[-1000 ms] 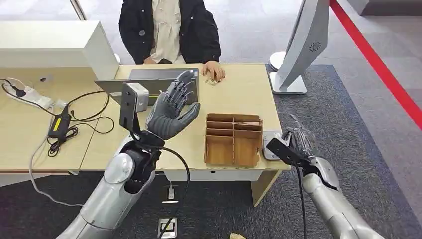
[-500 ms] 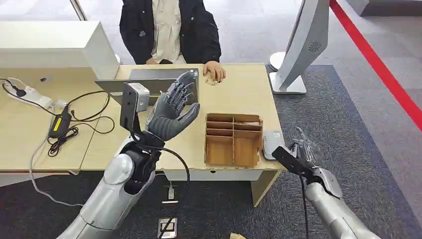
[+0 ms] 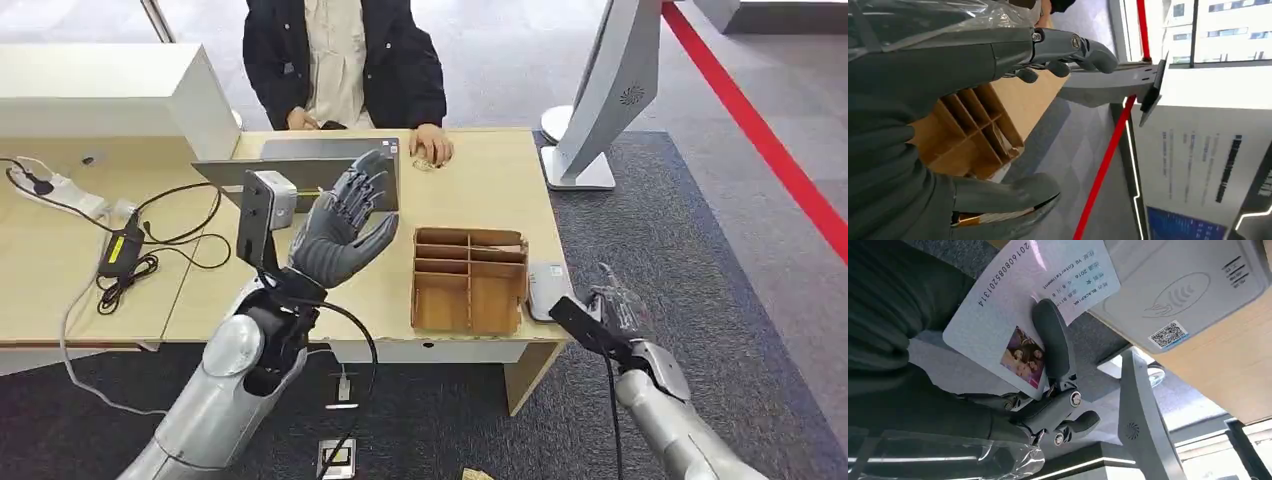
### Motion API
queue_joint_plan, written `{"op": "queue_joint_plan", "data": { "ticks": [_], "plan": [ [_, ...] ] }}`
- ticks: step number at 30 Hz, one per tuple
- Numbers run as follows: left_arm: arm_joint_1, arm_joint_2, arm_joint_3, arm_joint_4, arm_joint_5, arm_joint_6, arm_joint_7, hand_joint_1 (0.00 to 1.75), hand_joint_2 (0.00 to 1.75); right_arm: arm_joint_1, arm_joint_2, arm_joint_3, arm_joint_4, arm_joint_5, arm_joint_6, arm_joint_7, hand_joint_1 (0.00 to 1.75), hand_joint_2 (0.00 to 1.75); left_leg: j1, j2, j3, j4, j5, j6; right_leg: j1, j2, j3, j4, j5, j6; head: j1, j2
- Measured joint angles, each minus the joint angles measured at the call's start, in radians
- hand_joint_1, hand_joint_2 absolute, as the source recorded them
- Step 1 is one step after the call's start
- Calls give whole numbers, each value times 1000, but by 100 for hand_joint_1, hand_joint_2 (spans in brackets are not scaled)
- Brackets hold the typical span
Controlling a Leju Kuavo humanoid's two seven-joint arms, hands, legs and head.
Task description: Pass the card to the sensor for recognition and then transmit it.
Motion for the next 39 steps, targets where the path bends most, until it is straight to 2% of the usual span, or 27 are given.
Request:
{"op": "queue_joint_plan", "data": {
  "ticks": [15,23,30,34,39],
  "plan": [
    [-1,0,0,-2,-13,-9,-14,0,175,-60,1,-1,9,-19,-13,-31,175,175,0,0,0,0,0,0,0,0,0,0,0,0,0,0],
    [-35,0,-13,0,38,40,-27,0,175,-103,-6,-22,-91,-24,-23,-34,175,175,0,0,0,0,0,0,0,0,0,0,0,0,0,0],
    [-65,3,-38,8,63,58,-41,0,175,-153,-9,-42,-193,-19,12,-23,175,175,0,0,0,0,0,0,0,0,-1,0,0,0,0,0],
    [-74,3,-47,8,64,52,-39,0,175,-179,-9,-49,-228,-7,23,-17,175,175,0,0,0,0,0,0,0,0,-1,0,0,0,0,0],
    [-83,-1,-52,18,63,2,-41,0,175,-234,-5,-50,-236,46,31,-43,175,175,0,0,0,0,0,0,0,0,-1,0,0,0,0,0]
  ]
}}
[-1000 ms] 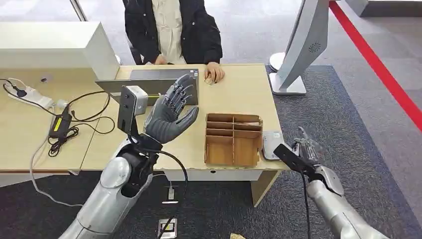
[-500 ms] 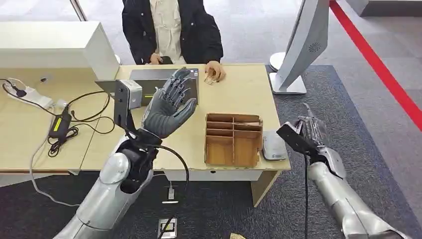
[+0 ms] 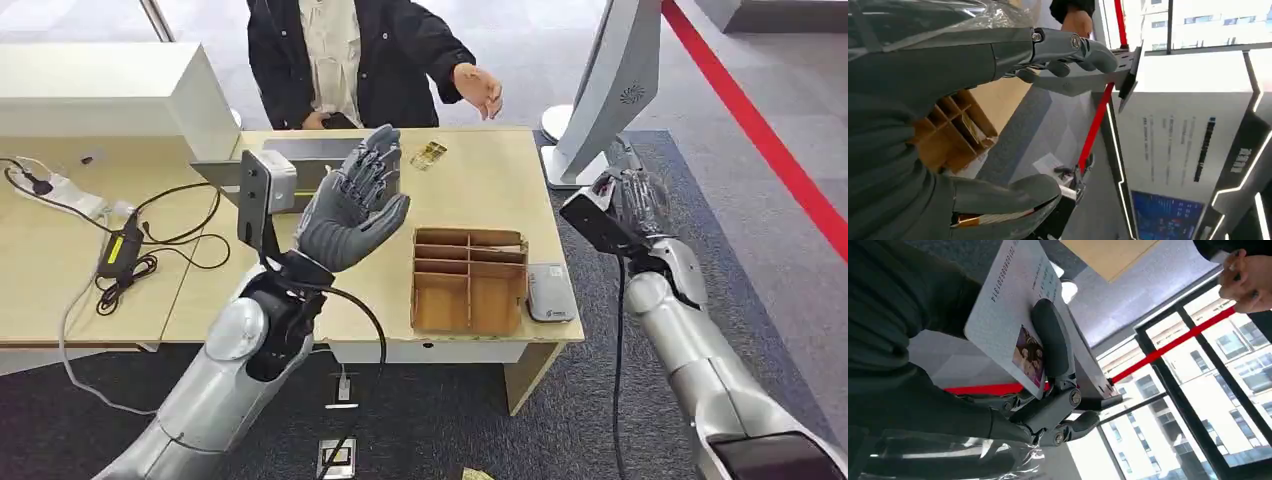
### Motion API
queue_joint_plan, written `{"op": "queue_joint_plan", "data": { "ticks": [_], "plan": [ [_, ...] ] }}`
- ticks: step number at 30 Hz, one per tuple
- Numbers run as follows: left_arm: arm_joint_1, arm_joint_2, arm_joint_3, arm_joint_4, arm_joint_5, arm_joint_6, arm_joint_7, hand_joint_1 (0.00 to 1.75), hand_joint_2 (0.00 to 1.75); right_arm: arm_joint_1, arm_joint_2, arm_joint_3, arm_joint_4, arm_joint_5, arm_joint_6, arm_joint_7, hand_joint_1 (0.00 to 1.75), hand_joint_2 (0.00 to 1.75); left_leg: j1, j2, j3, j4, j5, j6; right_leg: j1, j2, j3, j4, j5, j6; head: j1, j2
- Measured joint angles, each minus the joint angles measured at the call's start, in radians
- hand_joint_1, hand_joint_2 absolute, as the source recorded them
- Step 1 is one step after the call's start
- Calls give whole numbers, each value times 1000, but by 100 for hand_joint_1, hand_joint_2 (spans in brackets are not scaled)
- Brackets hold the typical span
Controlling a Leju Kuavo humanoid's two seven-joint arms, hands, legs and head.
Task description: Pass the card to the sensor for recognition and then transmit it.
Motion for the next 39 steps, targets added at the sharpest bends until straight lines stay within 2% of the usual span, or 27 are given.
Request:
{"op": "queue_joint_plan", "data": {
  "ticks": [7,13,19,28,33,39],
  "plan": [
    [-5,-16,0,21,-2,-49,-11,0,175,-106,22,3,32,49,31,-21,175,175,0,0,-1,0,0,0,0,0,-1,1,0,0,0,0],
    [-18,-32,-2,39,3,-77,-16,0,175,-253,76,22,143,110,38,-37,175,175,0,0,-2,0,1,0,0,1,-3,2,0,0,0,0],
    [-37,-47,-2,58,10,-78,-22,0,175,-364,145,45,255,139,53,0,175,175,0,0,-3,0,1,0,0,1,-4,2,0,0,0,0],
    [-65,-69,-7,90,25,-78,-42,0,175,-405,211,62,347,202,90,103,175,175,0,0,-3,0,1,0,0,1,-4,2,0,0,0,0],
    [-74,-81,-7,114,31,-76,-53,0,175,-408,231,77,381,220,101,141,175,175,0,0,-3,0,1,0,0,1,-4,2,0,0,0,0],
    [-78,-92,-7,143,32,-73,-55,0,175,-410,248,85,410,222,101,155,175,175,0,0,-3,0,1,0,0,1,-4,2,0,0,0,0]
  ]
}}
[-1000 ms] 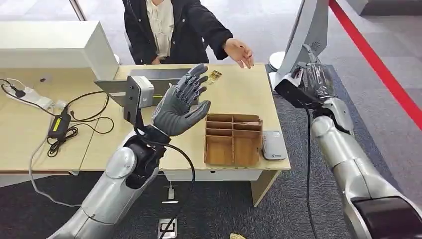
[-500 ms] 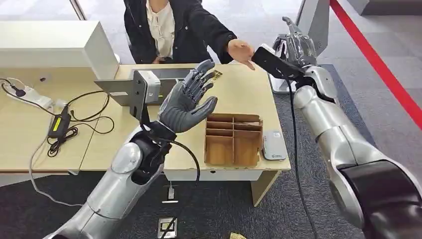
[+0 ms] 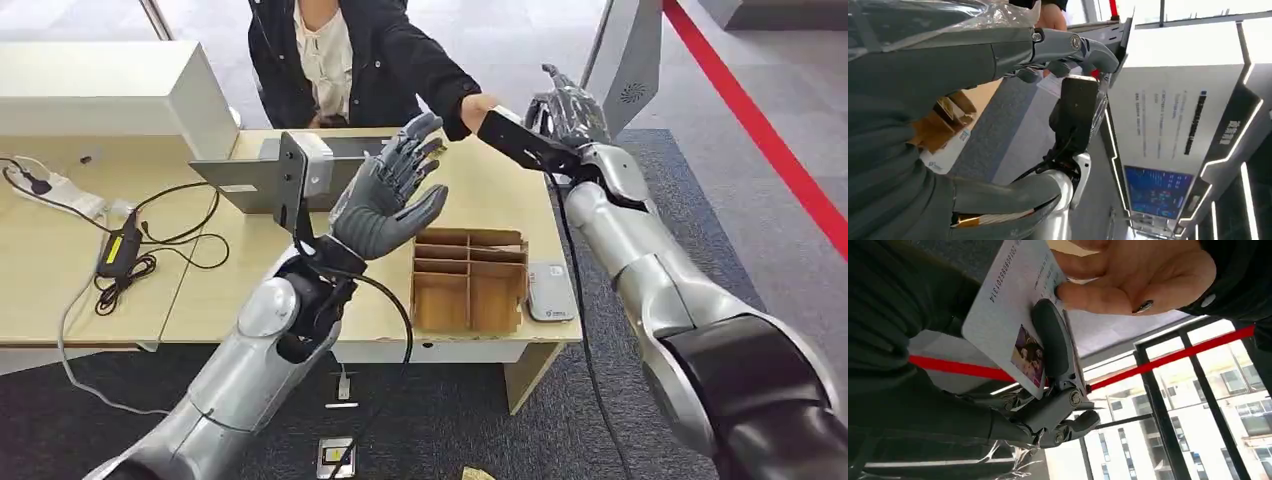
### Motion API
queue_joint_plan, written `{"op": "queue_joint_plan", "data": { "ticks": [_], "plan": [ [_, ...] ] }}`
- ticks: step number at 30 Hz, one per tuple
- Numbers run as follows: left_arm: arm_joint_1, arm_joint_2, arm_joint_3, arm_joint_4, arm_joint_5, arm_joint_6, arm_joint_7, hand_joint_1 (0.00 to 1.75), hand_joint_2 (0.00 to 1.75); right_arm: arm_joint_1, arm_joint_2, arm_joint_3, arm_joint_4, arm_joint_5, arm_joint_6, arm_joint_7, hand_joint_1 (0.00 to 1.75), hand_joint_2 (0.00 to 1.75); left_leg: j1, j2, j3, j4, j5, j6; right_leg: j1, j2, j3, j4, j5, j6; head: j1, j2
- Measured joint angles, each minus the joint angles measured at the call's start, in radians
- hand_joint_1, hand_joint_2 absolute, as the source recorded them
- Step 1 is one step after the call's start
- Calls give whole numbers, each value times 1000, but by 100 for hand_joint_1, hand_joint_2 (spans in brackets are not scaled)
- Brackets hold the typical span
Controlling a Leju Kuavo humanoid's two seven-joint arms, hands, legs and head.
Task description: Pass the card to the sensor for recognition and then transmit it.
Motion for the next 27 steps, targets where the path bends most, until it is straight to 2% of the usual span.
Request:
{"op": "queue_joint_plan", "data": {
  "ticks": [2,3,4,5,12,15,21,23,27],
  "plan": [
    [0,-3,0,8,0,3,0,0,175,0,4,2,8,0,-1,0,175,175,0,0,0,0,0,0,0,0,0,0,0,0,0,0],
    [0,-4,0,13,0,3,0,0,175,0,4,2,11,0,-1,0,94,175,0,0,0,0,0,0,0,0,0,0,0,0,0,0],
    [0,-5,0,16,0,6,-1,0,175,1,5,4,15,1,-2,0,94,175,0,0,0,0,0,0,0,0,0,0,0,0,0,0],
    [0,-6,0,20,0,7,-2,0,175,1,5,8,18,3,-2,0,3,175,0,0,0,0,0,0,0,0,0,0,0,0,0,0],
    [-1,-7,0,39,0,16,-3,0,175,2,8,8,38,3,-28,0,0,175,0,0,0,0,0,0,0,0,0,0,0,0,0,0],
    [-2,-10,0,40,0,22,-3,0,175,1,8,8,39,-12,-48,-24,0,175,0,0,0,0,0,0,0,0,0,0,0,0,0,0],
    [-8,-17,-2,52,-9,54,-11,0,175,-9,11,2,39,-108,-122,-151,0,175,0,0,0,0,0,0,0,0,0,0,0,0,0,0],
    [-8,-18,-1,55,-20,76,-13,0,175,-10,14,-13,35,-169,-141,-212,0,175,0,0,0,0,0,0,0,0,0,0,0,0,0,0],
    [-6,-16,0,54,-35,116,-14,0,175,-8,22,-45,16,-282,-134,-288,0,175,0,0,0,0,0,0,0,0,0,0,0,0,0,0]
  ]
}}
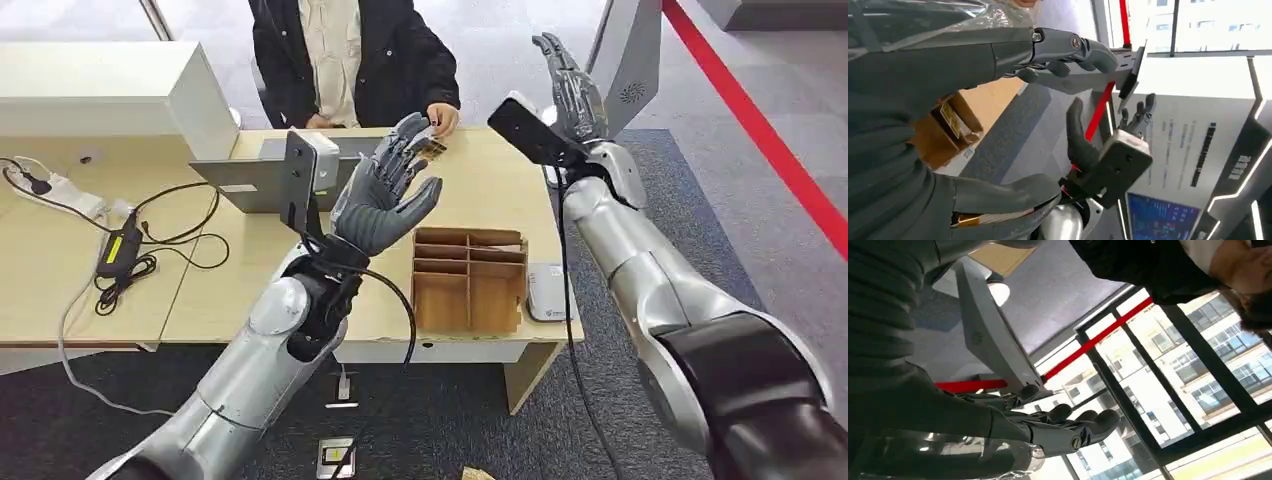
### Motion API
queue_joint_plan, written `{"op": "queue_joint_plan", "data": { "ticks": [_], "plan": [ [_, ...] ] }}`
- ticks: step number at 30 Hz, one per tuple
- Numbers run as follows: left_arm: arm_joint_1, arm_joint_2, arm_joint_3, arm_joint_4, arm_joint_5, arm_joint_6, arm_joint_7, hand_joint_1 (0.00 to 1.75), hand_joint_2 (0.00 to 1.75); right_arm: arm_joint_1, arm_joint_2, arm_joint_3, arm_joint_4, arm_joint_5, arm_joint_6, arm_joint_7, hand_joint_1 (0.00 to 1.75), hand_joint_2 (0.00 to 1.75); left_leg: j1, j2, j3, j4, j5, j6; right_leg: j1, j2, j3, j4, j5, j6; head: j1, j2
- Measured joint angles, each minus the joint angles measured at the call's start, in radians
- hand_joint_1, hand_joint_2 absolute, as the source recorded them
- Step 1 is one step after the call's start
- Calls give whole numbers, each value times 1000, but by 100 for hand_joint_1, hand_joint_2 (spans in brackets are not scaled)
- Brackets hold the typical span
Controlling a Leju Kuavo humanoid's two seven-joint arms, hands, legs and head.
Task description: Pass the card to the sensor for recognition and then transmit it.
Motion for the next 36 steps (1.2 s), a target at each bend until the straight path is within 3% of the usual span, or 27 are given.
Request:
{"op": "queue_joint_plan", "data": {
  "ticks": [4,8,11,18,21,22,23,25,31,36],
  "plan": [
    [17,9,1,-16,-15,31,11,0,175,37,-7,-35,-66,-179,93,-7,0,175,0,0,0,0,0,0,0,0,0,0,0,0,0,0],
    [38,23,3,-39,-28,37,18,0,175,139,-52,-55,-215,-327,173,97,0,175,0,-1,1,0,0,0,0,-1,1,-1,0,0,0,0],
    [49,34,4,-53,-32,36,23,0,175,205,-88,-68,-314,-350,189,149,0,175,0,-1,1,0,0,0,-1,-1,1,-1,0,0,0,0],
    [50,34,4,-54,-32,36,23,0,175,209,-90,-68,-319,-350,190,152,0,175,0,-1,1,0,0,0,-1,-1,1,-1,0,0,0,0],
    [66,48,7,-85,-33,30,40,0,175,325,-164,-92,-509,-362,214,239,0,175,0,-1,1,0,-1,1,-1,-1,1,-1,0,0,0,0],
    [81,61,11,-114,-33,27,55,0,175,436,-220,-122,-672,-375,285,303,0,175,0,-2,1,0,-1,1,0,-1,1,-1,0,0,0,0],
    [98,75,21,-140,-34,21,60,0,175,533,-255,-146,-815,-358,335,333,0,175,0,-1,1,0,-1,0,0,-1,1,-1,0,0,0,0],
    [104,80,26,-150,-34,19,60,0,175,569,-266,-151,-870,-353,344,340,0,175,0,-1,1,0,-1,0,0,-1,1,-1,0,0,0,0],
    [121,94,35,-186,-43,19,69,0,175,639,-285,-163,-981,-251,422,389,0,175,0,-1,1,0,0,0,0,-1,2,-1,0,0,0,0],
    [138,103,50,-216,-62,6,70,0,175,685,-295,-147,-1027,-38,446,409,0,175,0,-1,0,0,-1,0,0,-1,2,-1,0,0,0,0]
  ]
}}
